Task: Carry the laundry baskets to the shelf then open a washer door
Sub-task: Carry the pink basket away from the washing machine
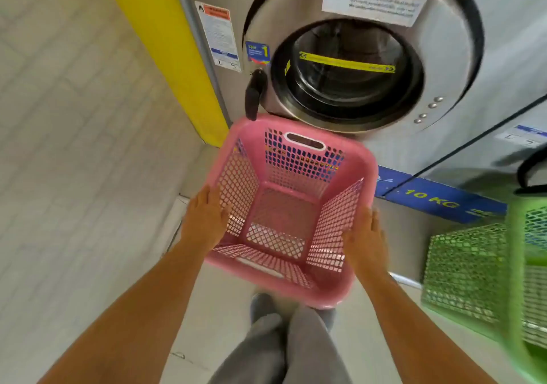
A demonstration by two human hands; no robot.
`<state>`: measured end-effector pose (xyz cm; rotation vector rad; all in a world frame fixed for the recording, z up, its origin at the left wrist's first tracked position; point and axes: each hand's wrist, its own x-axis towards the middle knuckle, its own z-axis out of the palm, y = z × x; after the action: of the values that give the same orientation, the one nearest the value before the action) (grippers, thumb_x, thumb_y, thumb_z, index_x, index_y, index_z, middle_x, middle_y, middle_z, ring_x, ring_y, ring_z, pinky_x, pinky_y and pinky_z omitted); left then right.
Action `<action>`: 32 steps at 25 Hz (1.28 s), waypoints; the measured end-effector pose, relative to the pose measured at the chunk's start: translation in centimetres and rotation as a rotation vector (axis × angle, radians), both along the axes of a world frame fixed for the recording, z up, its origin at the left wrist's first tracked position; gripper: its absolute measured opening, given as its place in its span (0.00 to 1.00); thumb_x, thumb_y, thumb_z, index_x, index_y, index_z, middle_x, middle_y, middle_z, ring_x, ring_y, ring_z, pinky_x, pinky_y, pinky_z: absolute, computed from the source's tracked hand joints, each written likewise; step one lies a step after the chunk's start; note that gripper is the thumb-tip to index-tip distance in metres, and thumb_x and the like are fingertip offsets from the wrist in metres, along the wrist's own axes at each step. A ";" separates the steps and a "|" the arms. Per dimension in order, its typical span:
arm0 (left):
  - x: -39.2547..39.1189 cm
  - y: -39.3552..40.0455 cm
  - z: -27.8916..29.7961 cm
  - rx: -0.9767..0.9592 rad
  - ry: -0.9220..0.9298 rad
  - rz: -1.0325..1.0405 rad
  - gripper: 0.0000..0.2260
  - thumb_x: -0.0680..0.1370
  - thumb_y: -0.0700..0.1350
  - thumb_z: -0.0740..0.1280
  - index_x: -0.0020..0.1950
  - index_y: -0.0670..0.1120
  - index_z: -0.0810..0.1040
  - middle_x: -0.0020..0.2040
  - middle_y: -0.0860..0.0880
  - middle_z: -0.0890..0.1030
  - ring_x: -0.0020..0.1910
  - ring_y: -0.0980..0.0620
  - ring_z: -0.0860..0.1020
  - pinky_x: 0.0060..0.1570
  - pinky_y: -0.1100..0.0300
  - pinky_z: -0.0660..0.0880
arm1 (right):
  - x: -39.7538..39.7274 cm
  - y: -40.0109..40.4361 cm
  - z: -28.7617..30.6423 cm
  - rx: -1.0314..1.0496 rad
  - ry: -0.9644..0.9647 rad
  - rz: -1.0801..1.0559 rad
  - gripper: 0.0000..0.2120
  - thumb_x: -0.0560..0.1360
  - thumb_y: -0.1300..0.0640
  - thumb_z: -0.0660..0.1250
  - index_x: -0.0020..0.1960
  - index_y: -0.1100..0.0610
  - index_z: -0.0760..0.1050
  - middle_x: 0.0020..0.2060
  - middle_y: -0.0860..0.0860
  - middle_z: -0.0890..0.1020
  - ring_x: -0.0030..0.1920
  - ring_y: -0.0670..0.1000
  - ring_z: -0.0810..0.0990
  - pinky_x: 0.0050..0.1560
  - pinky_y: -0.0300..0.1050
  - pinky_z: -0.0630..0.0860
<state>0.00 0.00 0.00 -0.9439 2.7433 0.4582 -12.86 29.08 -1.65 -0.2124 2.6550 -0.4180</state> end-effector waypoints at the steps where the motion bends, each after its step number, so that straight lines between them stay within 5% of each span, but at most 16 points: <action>1: -0.2 -0.4 -0.8 0.005 -0.002 0.022 0.26 0.80 0.47 0.62 0.75 0.38 0.61 0.74 0.35 0.63 0.71 0.33 0.64 0.70 0.43 0.62 | -0.5 -0.5 -0.5 -0.014 0.015 -0.053 0.34 0.78 0.54 0.59 0.78 0.59 0.47 0.77 0.61 0.53 0.71 0.67 0.63 0.67 0.60 0.65; 6: -1.7 -2.1 -4.4 0.016 -0.007 0.050 0.29 0.79 0.43 0.61 0.78 0.43 0.54 0.78 0.37 0.55 0.75 0.36 0.58 0.72 0.44 0.60 | -1.8 -1.2 -3.3 -0.052 0.039 -0.161 0.36 0.78 0.54 0.59 0.79 0.53 0.41 0.78 0.60 0.49 0.70 0.68 0.65 0.65 0.61 0.67; 10: -2.8 -4.3 -6.2 -0.072 -0.047 0.016 0.32 0.79 0.41 0.60 0.79 0.50 0.48 0.78 0.38 0.53 0.75 0.36 0.58 0.73 0.41 0.57 | -1.6 -1.0 -5.0 -0.153 0.032 -0.236 0.38 0.77 0.59 0.58 0.78 0.45 0.39 0.77 0.58 0.54 0.61 0.69 0.74 0.50 0.60 0.75; 15: -2.5 -4.4 -7.2 0.018 0.023 0.111 0.34 0.79 0.42 0.61 0.73 0.67 0.45 0.77 0.42 0.58 0.68 0.35 0.68 0.61 0.38 0.73 | -1.3 -1.0 -5.4 -0.216 0.073 -0.246 0.40 0.75 0.65 0.58 0.78 0.47 0.41 0.73 0.57 0.61 0.52 0.67 0.78 0.43 0.54 0.72; 20: -1.4 -2.8 -7.1 0.003 0.024 0.109 0.34 0.77 0.41 0.62 0.77 0.60 0.50 0.76 0.42 0.58 0.65 0.35 0.70 0.57 0.39 0.74 | -1.7 -0.3 -4.9 -0.210 0.076 -0.215 0.40 0.75 0.66 0.58 0.78 0.47 0.41 0.73 0.56 0.61 0.52 0.68 0.78 0.45 0.56 0.73; 32: 5.7 3.0 -6.5 0.046 0.062 0.188 0.35 0.76 0.38 0.60 0.76 0.63 0.49 0.72 0.43 0.64 0.61 0.39 0.74 0.51 0.41 0.79 | 2.7 4.1 -3.6 -0.180 0.083 -0.153 0.39 0.75 0.64 0.59 0.78 0.45 0.43 0.70 0.58 0.65 0.54 0.68 0.77 0.47 0.57 0.74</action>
<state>5.69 2.97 -6.53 -1.2018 2.6969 0.5883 -10.18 33.18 -5.24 -0.0835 2.7250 -0.7142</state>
